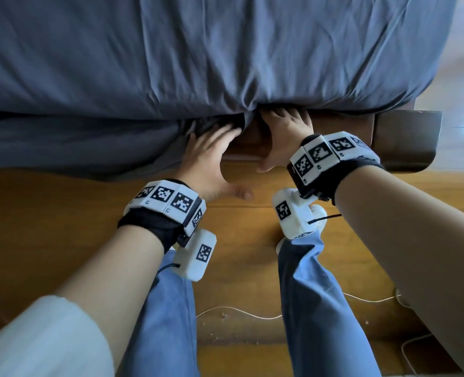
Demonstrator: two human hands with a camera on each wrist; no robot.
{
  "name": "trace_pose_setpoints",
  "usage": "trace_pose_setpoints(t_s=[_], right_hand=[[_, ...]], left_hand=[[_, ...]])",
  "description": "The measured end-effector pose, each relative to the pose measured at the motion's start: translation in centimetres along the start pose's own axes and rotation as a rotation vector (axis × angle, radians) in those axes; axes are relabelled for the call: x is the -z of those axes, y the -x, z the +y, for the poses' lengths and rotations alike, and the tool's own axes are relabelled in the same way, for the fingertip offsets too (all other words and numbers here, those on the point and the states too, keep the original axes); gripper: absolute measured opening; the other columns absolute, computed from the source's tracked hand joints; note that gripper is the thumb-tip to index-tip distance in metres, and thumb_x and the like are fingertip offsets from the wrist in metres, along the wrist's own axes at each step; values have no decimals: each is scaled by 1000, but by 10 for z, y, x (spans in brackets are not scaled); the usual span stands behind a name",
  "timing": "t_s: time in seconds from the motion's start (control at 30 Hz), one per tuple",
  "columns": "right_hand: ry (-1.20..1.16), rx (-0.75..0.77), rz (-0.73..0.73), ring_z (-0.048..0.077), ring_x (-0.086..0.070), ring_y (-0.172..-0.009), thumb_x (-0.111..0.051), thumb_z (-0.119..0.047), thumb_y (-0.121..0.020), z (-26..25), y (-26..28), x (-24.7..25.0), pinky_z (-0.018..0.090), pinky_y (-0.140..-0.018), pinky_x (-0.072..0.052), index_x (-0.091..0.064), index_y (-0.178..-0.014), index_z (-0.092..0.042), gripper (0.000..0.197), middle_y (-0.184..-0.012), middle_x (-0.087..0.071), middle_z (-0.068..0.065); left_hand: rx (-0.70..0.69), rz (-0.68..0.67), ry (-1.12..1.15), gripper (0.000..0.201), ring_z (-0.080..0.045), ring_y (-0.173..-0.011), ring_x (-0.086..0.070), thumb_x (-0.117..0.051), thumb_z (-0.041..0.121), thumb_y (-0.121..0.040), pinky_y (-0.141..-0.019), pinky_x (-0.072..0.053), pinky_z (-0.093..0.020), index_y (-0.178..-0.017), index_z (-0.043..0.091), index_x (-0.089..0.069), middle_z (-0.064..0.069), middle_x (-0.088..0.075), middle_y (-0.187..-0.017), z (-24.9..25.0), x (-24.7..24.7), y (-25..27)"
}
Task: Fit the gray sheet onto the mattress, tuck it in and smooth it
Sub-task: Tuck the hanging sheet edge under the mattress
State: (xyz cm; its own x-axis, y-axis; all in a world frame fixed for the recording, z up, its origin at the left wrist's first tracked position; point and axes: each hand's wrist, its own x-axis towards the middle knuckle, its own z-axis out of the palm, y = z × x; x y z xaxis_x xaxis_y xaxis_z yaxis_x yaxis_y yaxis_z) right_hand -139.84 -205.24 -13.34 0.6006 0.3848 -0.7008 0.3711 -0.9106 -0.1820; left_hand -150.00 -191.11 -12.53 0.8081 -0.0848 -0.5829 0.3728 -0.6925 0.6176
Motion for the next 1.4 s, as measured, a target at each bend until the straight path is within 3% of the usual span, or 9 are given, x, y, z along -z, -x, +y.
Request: trace_pose_setpoints(t_s=[0.17,0.3,0.5,0.7,0.9,1.0,1.1,1.27,1.4], right_hand=[[-128,158,19,23,-14,-144,-84,-30,-59,15,10,-4,39,-120,-3,-12,-150,-15,116,-154,-22,8],[-351,181,39,22,-22,-142,-83,-18,-64,23,23,-2,34,-118,-19,-16,-149,-18,109,-154,-22,7],[-396,221,135,21,-38,-133,-83,-17,-63,19,37,-8,33,-110,-32,-34,-144,-19,94,-144,-38,4],[-156,207,82,20,-10,-146,-78,-32,-68,-19,22,-12,35,-119,-4,-18,-149,-18,102,-156,-18,2],[-66,-32,24,28,-30,-137,-79,-42,-64,-50,-9,3,39,-117,-19,-33,-143,-20,94,-145,-39,9],[-122,-90,-41,29,-36,-134,-80,-45,-63,-54,-15,13,37,-114,-26,-37,-141,-19,93,-141,-44,12],[-120,-13,-35,26,-26,-140,-79,-42,-65,-49,-9,8,37,-119,-12,-26,-147,-21,99,-150,-33,9],[-241,84,-7,19,1,-147,-79,-32,-67,-41,7,-10,40,-118,2,-12,-150,-24,107,-159,-7,-1],[-371,108,12,17,0,-147,-78,-23,-69,-41,24,-21,39,-118,-3,-16,-149,-23,102,-159,-6,-3]], left_hand=[[84,31,-97,149,-24,-143,-15,-61,84,-19,-118,-10,-41,-148,23,-18,-4,-21,-155,5,10,-17],[182,-1,-176,124,-28,-139,-27,-73,72,-36,-114,-24,-40,-141,22,-30,-7,-33,-149,5,22,-38],[191,-155,-148,135,-29,-139,-30,-61,85,-33,-113,-28,-45,-147,23,-22,-7,-30,-152,3,29,-45],[30,-13,-48,140,-24,-140,-27,-54,88,-23,-116,-23,-41,-146,25,-27,-3,-32,-151,-8,31,-17],[1,113,80,140,-21,-136,-30,-38,97,-25,-115,-23,-36,-141,17,-39,-2,-34,-147,-48,22,21],[24,50,15,150,-20,-142,-19,-32,100,-22,-118,-15,-44,-147,18,-26,-1,-22,-154,-57,30,27],[90,13,-96,160,-20,-146,-7,-23,101,-14,-118,-4,-46,-150,18,-10,-1,-8,-159,-55,40,20],[211,73,-168,119,-28,-141,-20,-72,66,-52,-115,-16,-36,-147,12,-23,-11,-25,-153,-42,54,4],[305,31,-206,109,-31,-133,-38,-74,68,-50,-109,-34,-39,-139,17,-37,-10,-42,-144,-46,61,-20]])
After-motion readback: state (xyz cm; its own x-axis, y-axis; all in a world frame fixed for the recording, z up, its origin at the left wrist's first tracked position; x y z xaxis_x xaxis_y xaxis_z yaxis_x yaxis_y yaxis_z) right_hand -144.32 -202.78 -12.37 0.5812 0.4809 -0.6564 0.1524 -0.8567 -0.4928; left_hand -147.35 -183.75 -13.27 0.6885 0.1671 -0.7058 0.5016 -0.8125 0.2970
